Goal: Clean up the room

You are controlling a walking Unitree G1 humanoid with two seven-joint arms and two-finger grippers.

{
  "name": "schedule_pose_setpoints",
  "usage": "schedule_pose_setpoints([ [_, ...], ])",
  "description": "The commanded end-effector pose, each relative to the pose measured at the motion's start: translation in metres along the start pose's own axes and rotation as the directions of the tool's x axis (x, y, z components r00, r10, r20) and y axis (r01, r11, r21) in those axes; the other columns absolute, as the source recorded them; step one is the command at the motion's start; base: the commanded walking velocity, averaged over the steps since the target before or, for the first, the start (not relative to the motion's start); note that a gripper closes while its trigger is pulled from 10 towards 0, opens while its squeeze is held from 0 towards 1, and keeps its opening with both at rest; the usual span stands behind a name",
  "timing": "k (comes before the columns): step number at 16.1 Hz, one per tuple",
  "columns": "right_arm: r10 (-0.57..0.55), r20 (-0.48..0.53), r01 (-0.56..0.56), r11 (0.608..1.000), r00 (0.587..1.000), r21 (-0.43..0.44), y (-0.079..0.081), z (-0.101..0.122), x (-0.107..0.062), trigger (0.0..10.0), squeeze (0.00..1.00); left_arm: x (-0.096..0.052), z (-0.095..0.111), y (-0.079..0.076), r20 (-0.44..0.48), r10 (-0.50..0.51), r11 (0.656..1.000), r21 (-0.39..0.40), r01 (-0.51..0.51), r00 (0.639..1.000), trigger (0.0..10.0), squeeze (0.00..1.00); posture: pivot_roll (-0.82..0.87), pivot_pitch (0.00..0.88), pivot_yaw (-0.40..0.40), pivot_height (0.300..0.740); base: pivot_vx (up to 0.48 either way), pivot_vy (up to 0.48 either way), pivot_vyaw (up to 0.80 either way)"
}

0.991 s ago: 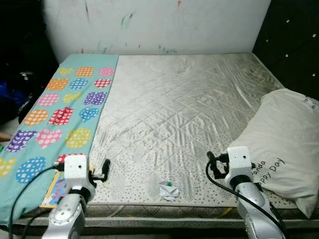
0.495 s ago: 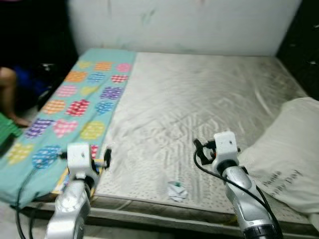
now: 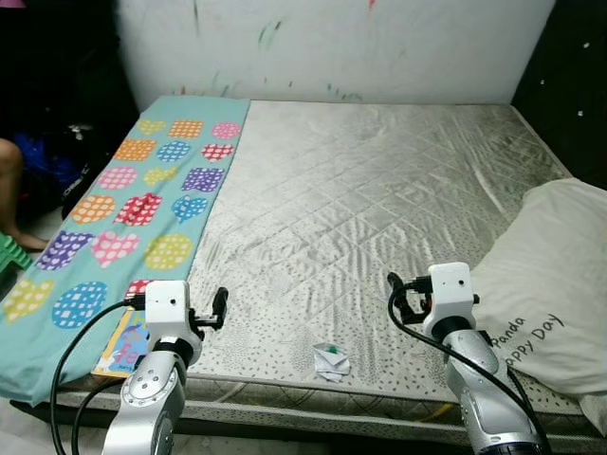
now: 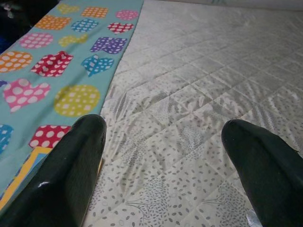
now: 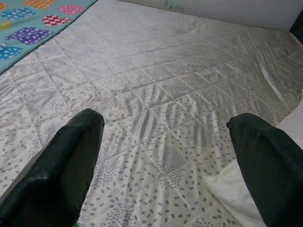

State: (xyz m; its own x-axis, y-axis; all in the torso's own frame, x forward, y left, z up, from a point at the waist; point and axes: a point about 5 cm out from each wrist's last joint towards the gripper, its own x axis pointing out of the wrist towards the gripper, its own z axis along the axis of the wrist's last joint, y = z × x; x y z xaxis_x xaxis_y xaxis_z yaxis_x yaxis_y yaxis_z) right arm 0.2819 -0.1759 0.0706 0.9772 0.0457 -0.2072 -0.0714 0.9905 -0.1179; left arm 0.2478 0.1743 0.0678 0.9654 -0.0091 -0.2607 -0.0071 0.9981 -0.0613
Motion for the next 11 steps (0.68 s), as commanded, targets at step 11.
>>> schedule_pose_setpoints([
  [11,0.031,-0.023,-0.029,0.997,0.999,0.068,0.003,-0.008,-0.013,10.0,0.00,-0.009,-0.010,0.013,-0.038,-0.004,0.999,0.035,0.005,0.999,10.0,0.00,-0.09,0.000,0.008,0.740,0.000,0.000,0.00],
])
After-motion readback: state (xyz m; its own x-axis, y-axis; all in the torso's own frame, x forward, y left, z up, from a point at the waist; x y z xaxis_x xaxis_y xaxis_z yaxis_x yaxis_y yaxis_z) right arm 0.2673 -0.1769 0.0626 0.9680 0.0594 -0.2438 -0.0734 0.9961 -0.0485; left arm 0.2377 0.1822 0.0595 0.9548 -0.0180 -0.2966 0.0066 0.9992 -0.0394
